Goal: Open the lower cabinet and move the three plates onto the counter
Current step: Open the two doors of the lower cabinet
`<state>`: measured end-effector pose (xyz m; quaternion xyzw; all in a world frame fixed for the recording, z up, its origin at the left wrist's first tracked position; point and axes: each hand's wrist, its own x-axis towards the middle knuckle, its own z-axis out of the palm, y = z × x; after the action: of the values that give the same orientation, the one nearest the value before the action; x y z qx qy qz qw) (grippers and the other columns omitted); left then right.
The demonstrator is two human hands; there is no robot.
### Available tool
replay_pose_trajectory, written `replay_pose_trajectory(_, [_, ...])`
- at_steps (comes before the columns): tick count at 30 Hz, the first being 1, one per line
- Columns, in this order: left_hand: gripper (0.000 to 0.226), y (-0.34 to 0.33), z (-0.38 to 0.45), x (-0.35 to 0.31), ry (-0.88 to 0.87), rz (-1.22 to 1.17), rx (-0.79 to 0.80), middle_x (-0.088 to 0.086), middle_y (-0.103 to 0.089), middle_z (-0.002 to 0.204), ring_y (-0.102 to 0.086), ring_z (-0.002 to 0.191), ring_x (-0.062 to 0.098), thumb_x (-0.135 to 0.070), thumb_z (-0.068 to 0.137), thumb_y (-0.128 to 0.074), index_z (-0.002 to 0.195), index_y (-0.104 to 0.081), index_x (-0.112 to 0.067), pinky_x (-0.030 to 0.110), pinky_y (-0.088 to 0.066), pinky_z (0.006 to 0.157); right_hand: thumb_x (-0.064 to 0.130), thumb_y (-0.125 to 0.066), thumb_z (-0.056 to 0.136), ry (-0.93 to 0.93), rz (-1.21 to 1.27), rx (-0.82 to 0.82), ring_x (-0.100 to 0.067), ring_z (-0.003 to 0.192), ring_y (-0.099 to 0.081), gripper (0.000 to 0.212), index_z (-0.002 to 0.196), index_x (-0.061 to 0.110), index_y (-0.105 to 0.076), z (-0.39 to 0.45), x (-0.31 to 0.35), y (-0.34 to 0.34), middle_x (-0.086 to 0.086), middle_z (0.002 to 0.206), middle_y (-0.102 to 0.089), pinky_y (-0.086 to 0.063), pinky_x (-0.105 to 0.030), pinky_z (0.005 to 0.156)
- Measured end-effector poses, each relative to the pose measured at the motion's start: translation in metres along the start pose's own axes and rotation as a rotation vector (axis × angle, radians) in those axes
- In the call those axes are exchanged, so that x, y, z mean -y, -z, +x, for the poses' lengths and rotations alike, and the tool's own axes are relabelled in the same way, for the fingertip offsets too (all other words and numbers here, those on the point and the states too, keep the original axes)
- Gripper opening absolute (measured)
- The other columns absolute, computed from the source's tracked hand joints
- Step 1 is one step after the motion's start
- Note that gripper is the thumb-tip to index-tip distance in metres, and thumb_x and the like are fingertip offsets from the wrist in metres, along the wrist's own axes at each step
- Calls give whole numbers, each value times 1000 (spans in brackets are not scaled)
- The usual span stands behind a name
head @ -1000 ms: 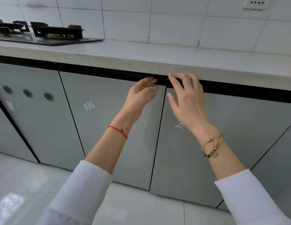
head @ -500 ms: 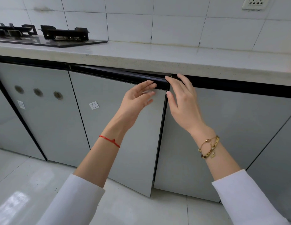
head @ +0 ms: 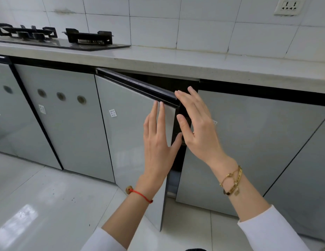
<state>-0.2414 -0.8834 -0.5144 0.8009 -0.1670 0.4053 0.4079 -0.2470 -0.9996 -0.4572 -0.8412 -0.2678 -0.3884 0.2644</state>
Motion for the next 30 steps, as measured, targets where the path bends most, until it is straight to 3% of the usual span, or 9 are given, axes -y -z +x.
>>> replay_pose_trajectory(9, [79,40,-25,13,19,9,-47,5,-27,157,-23,146,15,-11,84,-70,150,-26,-8,42,-32,115,14,-46,99,88,115,40,-15,147,-20,44,143,9,-41,-5,41,-6,-2,149,-41,-30,-47,116])
replay_pose_trajectory(22, [72,130,-41,37,-25,37,-163,9,-47,145,-43,136,19,4,77,-71,142,-39,3,40,-42,108,6,-52,95,297,340,27,-22,141,-32,35,130,3,-55,18,104,-54,-8,133,-53,-32,-44,114])
replay_pose_trajectory(27, [71,170,-45,52,2,65,-139,7,-49,143,-47,133,16,6,77,-70,142,-39,2,36,-43,108,1,-55,92,343,431,47,-20,143,-30,40,132,5,-53,27,133,-86,-5,138,-50,-27,-39,118])
replay_pose_trajectory(30, [71,191,-48,61,34,88,-144,6,-52,140,-51,130,16,7,78,-68,142,-39,2,36,-44,106,-2,-53,92,373,508,76,-22,145,-27,42,133,3,-51,32,150,-103,-6,141,-49,-28,-43,117])
